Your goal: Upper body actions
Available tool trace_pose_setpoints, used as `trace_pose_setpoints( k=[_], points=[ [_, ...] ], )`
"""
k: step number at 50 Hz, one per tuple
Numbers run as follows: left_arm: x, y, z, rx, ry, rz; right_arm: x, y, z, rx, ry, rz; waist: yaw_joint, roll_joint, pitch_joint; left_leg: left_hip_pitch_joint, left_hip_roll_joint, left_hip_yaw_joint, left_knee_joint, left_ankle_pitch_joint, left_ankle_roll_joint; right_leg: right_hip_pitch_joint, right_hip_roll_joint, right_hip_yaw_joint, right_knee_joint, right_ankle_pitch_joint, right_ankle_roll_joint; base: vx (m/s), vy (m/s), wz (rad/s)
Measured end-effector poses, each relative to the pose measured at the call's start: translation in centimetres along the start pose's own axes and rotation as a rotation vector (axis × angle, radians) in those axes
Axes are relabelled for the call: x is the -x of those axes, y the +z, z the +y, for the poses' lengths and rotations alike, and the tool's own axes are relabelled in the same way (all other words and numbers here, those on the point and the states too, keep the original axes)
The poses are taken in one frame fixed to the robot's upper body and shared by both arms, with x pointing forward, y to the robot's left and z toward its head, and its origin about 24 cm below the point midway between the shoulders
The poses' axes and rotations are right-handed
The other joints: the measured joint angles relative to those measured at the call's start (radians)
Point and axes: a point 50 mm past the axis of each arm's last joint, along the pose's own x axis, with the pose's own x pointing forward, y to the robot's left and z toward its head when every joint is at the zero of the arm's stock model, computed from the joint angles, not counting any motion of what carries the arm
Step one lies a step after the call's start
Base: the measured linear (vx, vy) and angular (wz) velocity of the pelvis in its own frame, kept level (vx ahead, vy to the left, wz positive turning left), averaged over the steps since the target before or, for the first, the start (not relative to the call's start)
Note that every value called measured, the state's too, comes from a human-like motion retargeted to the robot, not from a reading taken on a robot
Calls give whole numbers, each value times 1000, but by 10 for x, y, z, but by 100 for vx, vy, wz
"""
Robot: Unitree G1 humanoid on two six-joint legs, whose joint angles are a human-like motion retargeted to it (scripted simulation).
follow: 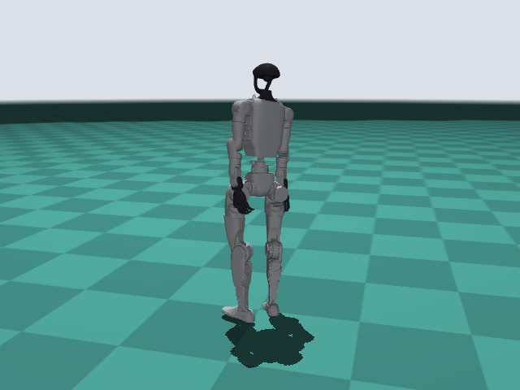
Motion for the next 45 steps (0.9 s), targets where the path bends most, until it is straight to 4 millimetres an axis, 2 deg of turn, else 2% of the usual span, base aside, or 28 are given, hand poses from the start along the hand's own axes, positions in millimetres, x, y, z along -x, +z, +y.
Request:
trace_pose_setpoints(
  k=[2, 5, 7, 9, 11, 13, 15, 17, 20, 23, 25, 26, 27, 28, 29, 31, 33, 36, 39, 42, 45],
  points=[
    [-6, -59, 16, 144, 7, 175, 15, 62, -1, 204, 47, -175, 4, 2, 14, 13, 3, 14, -1, -3, -3, -1, 4, 14, 3, 5, -2, 0, -1, -37],
    [-5, -129, 30, 286, 24, 327, 52, 144, 3, 497, 52, -439, 5, 7, 28, 24, 9, 31, -2, -5, -7, -6, 10, 31, 9, 9, -4, -2, 1, -28],
    [0, -163, 39, 314, 48, 382, 82, 185, 9, 657, 25, -606, 9, 12, 32, 26, 14, 37, -2, -5, -9, -8, 13, 37, 11, 11, -3, -1, 1, -10],
    [5, -185, 43, 323, 68, 435, 111, 214, 16, 780, -2, -756, 9, 14, 34, 24, 16, 35, -1, -4, -10, -8, 14, 35, 11, 12, -2, 0, 0, 0],
    [8, -199, 46, 326, 82, 478, 135, 233, 23, 858, -29, -882, 8, 13, 35, 21, 16, 26, 0, -1, -9, -4, 12, 25, 9, 11, -2, 0, -1, 23],
    [9, -200, 47, 327, 86, 488, 152, 243, 29, 894, -56, -987, 6, 10, 37, 17, 13, 12, 0, 3, -8, 2, 9, 11, 8, 7, -2, -1, -3, 35],
    [6, -187, 46, 318, 77, 460, 159, 245, 31, 901, -82, -1063, 3, 6, 39, 12, 9, -3, 1, 8, -6, 10, 6, -4, 7, 4, -1, -2, -4, 38],
    [0, -161, 41, 292, 60, 393, 153, 239, 30, 886, -105, -1075, 3, 3, 39, 9, 6, -17, 1, 12, -4, 16, 3, -18, 4, 2, -1, -2, -3, 34],
    [-8, -104, 25, 238, 27, 246, 122, 215, 22, 839, -128, -958, 7, 0, 38, 5, 1, -30, 0, 18, -1, 24, 2, -33, -2, 3, -2, -2, -2, 23],
    [-9, -36, 0, 198, 0, 33, 72, 167, 9, 758, -114, -673, 10, -4, 33, 1, 1, -36, 0, 22, 1, 28, 3, -40, -5, 3, -2, 0, 0, 0],
    [-3, 12, -18, 175, -8, -140, 40, 122, -2, 687, -101, -434, 9, -8, 30, -5, 3, -37, 1, 25, 2, 28, 4, -40, -5, 2, -1, 1, -2, -119],
    [2, 35, -28, 156, -19, -223, 28, 96, -8, 638, -105, -303, 148, -9, 43, 16, 7, 105, -27, 40, 13, 10, 34, 98, -3, 21, -11, 3, -4, -326],
    [8, 56, -37, 128, -28, -301, 18, 69, -14, 586, -109, -172, 199, -12, 48, 28, 12, 157, -38, 44, 9, 3, 42, 149, -2, 28, -15, 2, -2, -111],
    [16, 75, -45, 80, -30, -373, 11, 39, -20, 521, -116, -39, 74, -19, 36, 25, 20, 29, -17, 25, -23, 15, 7, 26, -3, 11, -4, 2, -2, 221],
    [24, 94, -50, 39, -35, -446, 7, 10, -25, 463, -130, 79, 14, -19, 29, 25, 17, -26, -15, 17, -30, 19, -4, -28, -3, 3, -1, 3, -2, 340],
    [43, 126, -58, -37, -51, -580, 6, -41, -30, 351, -162, 270, -8, -13, 26, 22, 17, -32, -18, 18, -28, 15, 0, -35, -2, 1, -1, 7, -3, 52],
    [61, 151, -65, -110, -42, -681, 6, -83, -29, 236, -178, 382, -24, -9, 25, 17, 23, -31, -18, 18, -31, 9, 3, -35, 0, -1, -1, 8, -3, -11],
    [80, 174, -60, -183, 17, -790, 7, -125, -24, 95, -165, 445, -55, -1, 19, 12, 32, -24, -17, 18, -39, -1, 10, -28, 3, -5, -5, 11, -8, -7],
    [85, 179, -46, -204, 86, -820, 10, -153, -24, -14, -157, 464, -84, 6, 11, 11, 43, -9, -18, 17, -48, -12, 21, -14, 6, -7, -12, 14, -12, -24],
    [74, 166, -32, -177, 124, -753, 14, -170, -26, -94, -182, 482, -111, 14, 7, 17, 57, 8, -16, 16, -61, -18, 33, 0, 8, -8, -21, 13, -12, -25],
    [55, 141, -22, -122, 115, -626, 14, -174, -24, -142, -206, 488, -134, 21, 10, 27, 74, 21, -10, 14, -75, -18, 48, 10, 9, -9, -33, 16, -22, -20]
  ],
)
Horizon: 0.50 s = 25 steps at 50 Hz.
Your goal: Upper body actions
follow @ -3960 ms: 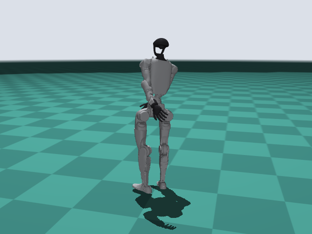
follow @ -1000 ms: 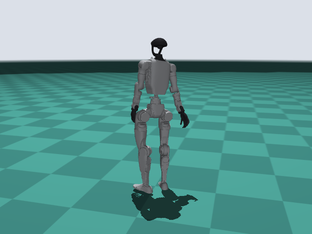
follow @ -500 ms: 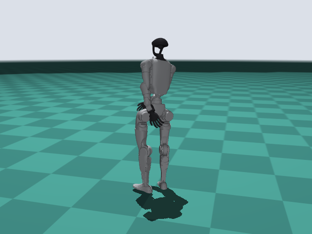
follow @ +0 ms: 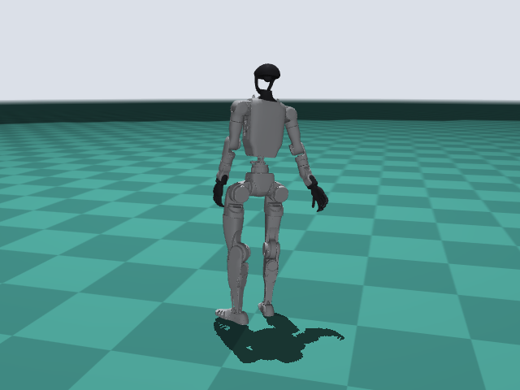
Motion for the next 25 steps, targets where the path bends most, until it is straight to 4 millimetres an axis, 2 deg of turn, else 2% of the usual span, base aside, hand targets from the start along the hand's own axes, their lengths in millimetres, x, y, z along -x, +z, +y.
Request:
trace_pose_setpoints(
  k=[3, 8, 10, 13, 15, 16, 17, 20, 25],
  points=[
    [2, -41, 5, 68, 5, 155, 3, 12, 9, -15, 36, -41, -15, 5, 4, 12, 21, 15, 13, -3, -14, 3, 18, 10, -1, 1, -15, 15, -20, -21],
    [20, -110, 16, 184, 48, 434, 17, 57, 29, 55, 150, -211, -41, -5, 2, 5, 66, 33, 78, 3, -19, 4, 41, 23, -4, 2, -38, 14, -23, -13],
    [31, -138, 20, 234, 68, 548, 25, 76, 35, 122, 172, -289, -61, -22, -9, -25, 87, 32, 140, 23, 1, -2, 36, 23, -3, 3, -45, 14, -28, 5],
    [45, -166, 22, 292, 82, 655, 41, 108, 37, 234, 158, -408, -61, -67, 4, -74, 116, 54, 281, 59, 74, -6, 7, 45, 0, 14, -52, 7, -22, -20],
    [50, -175, 23, 310, 79, 682, 53, 128, 33, 302, 121, -492, -54, -98, 33, -96, 104, 21, 376, 53, 156, 8, -13, 58, 0, 23, -56, 2, -14, -36],
    [50, -177, 22, 310, 72, 685, 58, 136, 29, 336, 96, -532, -39, -104, 47, -126, 102, -8, 432, 45, 159, 14, -14, 72, 0, 27, -59, 1, -10, -56],
    [51, -178, 20, 308, 64, 686, 64, 144, 26, 369, 71, -568, -24, -108, 59, -160, 93, -49, 480, 40, 155, 19, -12, 85, 1, 32, -61, 1, -8, -71],
    [50, -180, 15, 283, 28, 675, 74, 160, 14, 441, -7, -638, 25, -102, 82, -269, 23, -192, 536, 54, 91, 31, 2, 113, 2, 39, -70, 0, -6, -50],
    [43, -168, 14, 176, -18, 624, 80, 169, -4, 426, -63, -636, 91, -68, 158, -382, 26, -114, 388, 69, 48, 78, 41, 105, 5, 36, -87, -6, -3, -9]
  ],
)
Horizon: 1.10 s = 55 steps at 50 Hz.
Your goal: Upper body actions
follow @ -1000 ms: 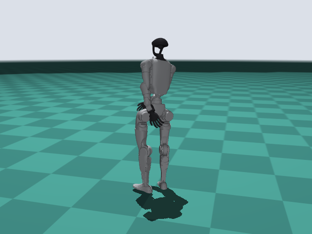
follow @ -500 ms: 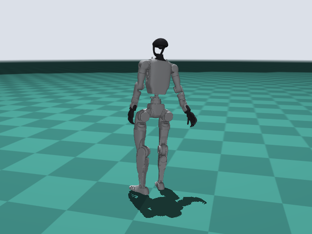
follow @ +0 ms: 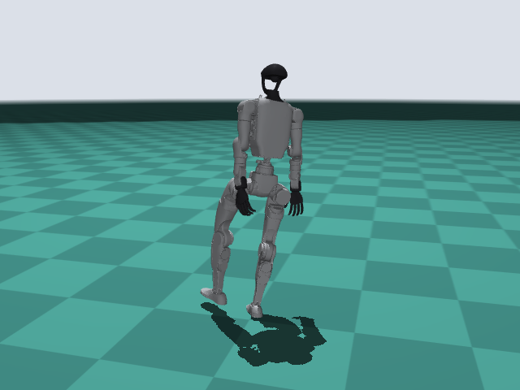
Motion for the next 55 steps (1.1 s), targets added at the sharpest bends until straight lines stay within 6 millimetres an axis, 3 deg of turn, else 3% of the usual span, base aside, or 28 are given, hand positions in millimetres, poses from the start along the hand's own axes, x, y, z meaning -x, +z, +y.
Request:
trace_pose_setpoints(
  k=[8, 13, 17, 25, 30, 32, 34, 38, 40, 43, 47, 50, 55],
  points=[
    [2, 18, -3, -43, 1, -78, -1, -11, 4, -121, 0, 59, 157, 1, 114, -209, -30, -75, -240, -23, -43, 67, 14, 30, -11, 8, -27, -6, -7, -30],
    [0, 8, -6, 25, -30, -44, -1, -14, 15, -98, 25, 75, 183, -3, 122, -262, 24, 6, -210, -22, -46, 73, 16, 39, -9, 5, -41, 0, -1, -4],
    [-1, -2, -3, 52, -24, -8, -2, -17, 24, -52, 52, 88, 179, -4, 114, -217, 33, -24, -163, -4, -40, 75, 15, 41, -4, -3, -42, 0, 0, 0],
    [-4, -22, 7, 74, 15, 37, -1, -37, 53, -18, 115, 149, 132, -16, 16, 51, -19, -126, -190, 42, -43, 38, -4, 31, -5, -16, -12, 8, 9, 20],
    [0, -3, 7, 50, 31, 3, 1, -51, 45, -30, 102, 208, -3, 16, -54, 163, -6, -146, -113, 43, -25, 1, 5, -81, -15, -39, 5, 3, 15, 109],
    [1, 4, 9, 28, 49, -25, 2, -60, 48, -50, 100, 238, -29, 23, -81, 245, -10, -133, -158, 52, -58, -10, 3, -106, -16, -46, 13, -4, 16, 90],
    [4, 19, 8, 6, 56, -63, 3, -67, 42, -83, 88, 273, -55, 55, -98, 290, 7, -91, -196, -43, -119, -15, 22, -134, -20, -54, 18, -1, 19, 57],
    [8, 38, 5, -18, 58, -120, 5, -77, 43, -156, 86, 335, -105, 76, -153, 313, -45, -84, -365, 0, -104, -31, 15, -184, -22, -77, 36, -2, 20, 71],
    [13, 54, 2, -27, 56, -166, 5, -73, 41, -205, 74, 329, -126, 75, -164, 290, -41, -54, -381, 19, -122, -43, -5, -213, -23, -84, 48, -18, 20, 94],
    [22, 80, -2, -68, 57, -249, 3, -63, 39, -242, 67, 281, -128, 76, -150, 246, -65, -116, -351, 11, -89, -43, -22, -255, -28, -86, 61, -18, 22, 67],
    [30, 100, -4, -121, 73, -328, 1, -52, 36, -177, 80, 234, -46, 50, -109, 255, -86, -128, -315, -15, -70, -22, -49, -235, -30, -75, 70, -10, 18, -23],
    [28, 95, 0, -107, 84, -335, 0, -37, 30, -65, 75, 197, -4, 31, -109, 270, -99, -119, -309, -33, -61, -20, -66, -203, -26, -69, 79, -4, 11, -51],
    [13, 54, 8, -27, 68, -182, -1, -2, 19, 63, 59, 55, 5, 20, -133, 304, -126, -87, -342, -46, -27, -16, -77, -167, -22, -70, 96, -1, 17, -37]
  ],
)
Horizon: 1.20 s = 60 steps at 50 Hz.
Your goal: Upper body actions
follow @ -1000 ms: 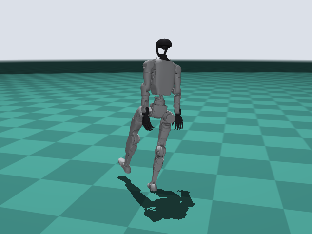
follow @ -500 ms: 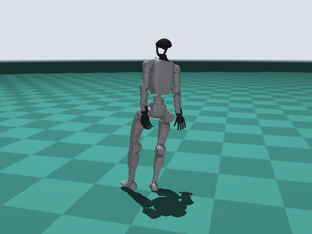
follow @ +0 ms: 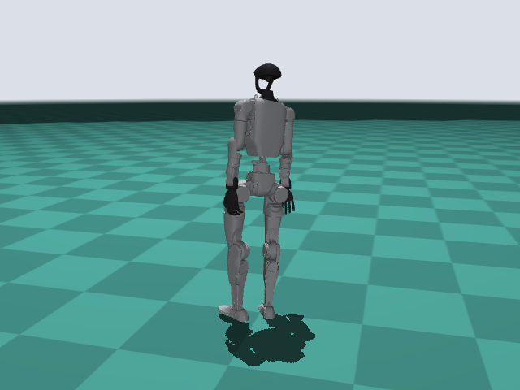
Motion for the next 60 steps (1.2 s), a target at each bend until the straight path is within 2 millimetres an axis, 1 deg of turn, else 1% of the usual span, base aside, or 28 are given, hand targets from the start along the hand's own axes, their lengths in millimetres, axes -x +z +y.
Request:
trace_pose_setpoints(
  k=[4, 7, 10, 12, 13, 15, 17, 18, 19, 20, 22, 24, 28, 31, 35, 38, 40, 43, 45, 48, 50, 53, 55, 57, 58, 60],
  points=[
    [-1, -40, 3, 46, -20, 164, 2, 19, -4, 13, 4, -95, -3, -15, -19, 18, -22, 12, -3, -20, 16, 8, -20, 11, 7, -6, 18, -1, 18, -14],
    [0, -62, 4, 62, -32, 244, 3, 21, -5, 3, 6, -120, 19, -23, -26, 35, -37, 32, -2, -40, 34, 14, -35, 33, 18, -11, 34, -2, 21, -35],
    [0, -73, 4, 64, -41, 274, 2, 14, -6, -7, 4, -105, 43, -24, -27, 52, -51, 46, 4, -60, 45, 20, -50, 50, 45, -26, 49, -4, 24, -29],
    [0, -76, 3, 66, -43, 278, 1, 6, -6, -15, 3, -82, 43, -21, -31, 56, -57, 39, 10, -70, 52, 15, -60, 45, 90, -44, 54, -5, 24, 8],
    [0, -77, 3, 70, -43, 277, 1, 2, -6, -19, 1, -69, 34, -16, -35, 54, -55, 29, 14, -74, 56, 6, -62, 33, 126, -49, 47, -7, 22, 28],
    [0, -77, 4, 84, -40, 273, 0, -4, -6, -31, -3, -44, 18, 3, -41, 49, -36, 16, 22, -79, 61, -31, -59, 19, 224, -14, 16, -7, 13, 21],
    [1, -72, 5, 94, -34, 264, 0, -7, -6, -54, -9, -32, 1, 40, -29, 50, 8, 6, 32, -82, 68, -92, -52, 21, 379, 40, -55, -13, 7, 10],
    [1, -68, 6, 94, -29, 260, 0, -8, -7, -69, -11, -32, -12, 60, -15, 52, 31, -1, 39, -83, 71, -127, -44, 28, 467, 60, -112, -19, 10, 20],
    [1, -63, 8, 88, -22, 256, 0, -9, -7, -84, -13, -33, -28, 68, 1, 55, 42, -9, 44, -83, 74, -162, -40, 45, 529, 83, -133, -21, 10, 32],
    [2, -59, 10, 79, -14, 253, 0, -9, -7, -100, -14, -35, -47, 71, 16, 57, 47, -18, 48, -81, 77, -196, -40, 67, 577, 109, -134, -19, 5, 56],
    [3, -50, 16, 45, 11, 247, -1, -14, -3, -126, -13, -28, -99, 61, 38, 61, 35, -49, 42, -72, 87, -254, -25, 106, 531, 158, -80, -16, 3, 77],
    [4, -39, 20, 5, 36, 230, -2, -23, 3, -149, -11, -3, -136, 47, 61, 71, 20, -72, 40, -67, 97, -300, -34, 110, 428, 176, -46, -11, 4, 68],
    [5, -6, 22, -44, 56, 126, -3, -41, 14, -179, -2, 62, -187, 20, 133, 112, -4, -103, 37, -63, 116, -386, -75, 83, 180, 152, -5, -11, 2, 46],
    [7, 19, 18, -38, 42, 33, -3, -50, 23, -181, 10, 105, -218, 17, 178, 137, 7, -109, 27, -56, 122, -483, -66, 135, 74, 128, 19, -9, 2, 16],
    [10, 43, 10, -24, 26, -64, -2, -57, 35, -200, 39, 149, -250, 28, 204, 135, 30, -120, 18, -40, 128, -600, -59, 242, 52, 132, 48, -6, 1, 17],
    [12, 54, 3, -20, 8, -104, -2, -59, 42, -209, 56, 161, -270, 33, 213, 123, 39, -131, 24, -35, 129, -620, -80, 223, 104, 138, 36, -6, -1, 22],
    [13, 57, -1, -26, -5, -115, -2, -61, 45, -208, 62, 166, -283, 35, 213, 117, 42, -139, 30, -36, 128, -602, -98, 190, 140, 149, 30, -3, -1, 24],
    [10, 48, -5, -44, -13, -108, -2, -66, 53, -203, 70, 176, -291, 36, 199, 127, 42, -150, 22, -37, 126, -517, -105, 163, 156, 178, 30, 1, -1, 15],
    [8, 41, -7, -54, -19, -100, -2, -67, 55, -208, 73, 175, -283, 28, 185, 128, 32, -146, 21, -42, 124, -456, -100, 176, 159, 190, 37, 3, -1, -5],
    [4, 24, -7, -56, -18, -64, -2, -66, 54, -238, 76, 164, -254, 8, 149, 127, 7, -126, 19, -53, 122, -348, -92, 172, 154, 207, 53, 10, -6, -37],
    [3, 16, -4, -63, -18, -23, -2, -59, 44, -281, 81, 142, -189, -13, 123, 116, -13, -71, 29, -72, 120, -299, -77, 188, 172, 215, 61, 15, -6, -113],
    [1, -12, 1, -44, -12, 77, -3, -50, 36, -295, 58, 109, -118, -28, 75, 112, -25, -6, 20, -88, 113, -184, -45, 192, 167, 227, 48, 16, -8, -109],
    [1, -31, 5, -13, -9, 149, -3, -41, 27, -275, 31, 74, -82, -34, 43, 99, -27, 33, 18, -100, 108, -105, -24, 194, 154, 243, 37, 13, -11, -94],
    [1, -50, 7, 21, -7, 212, -3, -31, 19, -237, 1, 34, -58, -41, 9, 82, -32, 64, 11, -104, 103, -22, -7, 154, 119, 108, 67, 15, -12, -73],
    [2, -58, 9, 41, -8, 247, -3, -25, 14, -207, -12, 8, -50, -49, 4, 82, -36, 78, 16, -112, 100, 10, -5, 129, 105, 47, 67, 17, -13, -61],
    [3, -71, 13, 73, -7, 301, -2, -12, 5, -149, -27, -41, -30, -59, -1, 90, -41, 101, 17, -122, 90, 46, -5, 45, 33, 19, 50, 19, -14, -67]
  ],
)
